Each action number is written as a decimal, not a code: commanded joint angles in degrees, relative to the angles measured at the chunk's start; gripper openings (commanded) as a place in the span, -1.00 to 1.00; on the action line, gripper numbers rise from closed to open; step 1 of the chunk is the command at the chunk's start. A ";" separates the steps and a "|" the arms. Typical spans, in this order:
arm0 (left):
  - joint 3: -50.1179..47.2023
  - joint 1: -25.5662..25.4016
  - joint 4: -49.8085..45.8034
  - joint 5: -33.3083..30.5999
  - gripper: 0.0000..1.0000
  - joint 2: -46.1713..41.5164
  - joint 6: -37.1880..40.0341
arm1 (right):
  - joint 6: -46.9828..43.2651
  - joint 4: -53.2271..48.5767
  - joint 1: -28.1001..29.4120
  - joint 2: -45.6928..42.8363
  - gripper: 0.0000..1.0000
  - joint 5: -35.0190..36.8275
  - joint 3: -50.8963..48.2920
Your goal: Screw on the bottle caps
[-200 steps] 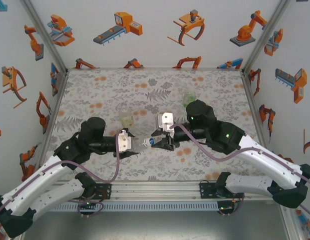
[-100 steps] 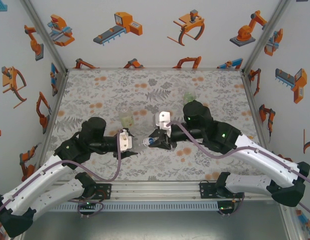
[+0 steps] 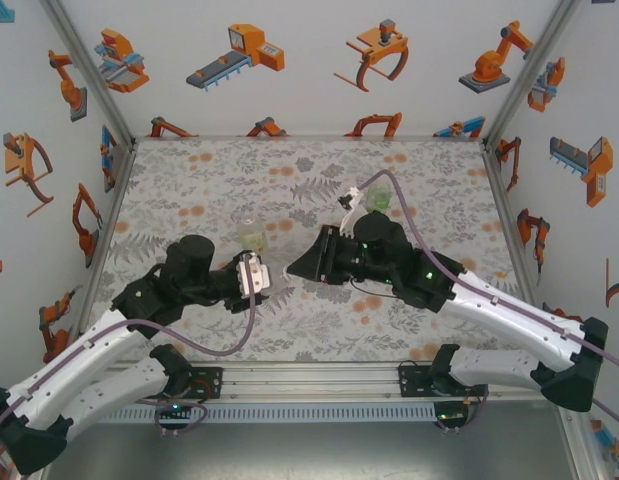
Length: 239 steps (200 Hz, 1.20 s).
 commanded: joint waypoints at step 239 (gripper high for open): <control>1.91 -0.65 1.72 12.99 -1.00 0.05 2.22 | -84.75 -2.13 0.32 -4.22 0.00 -26.56 4.81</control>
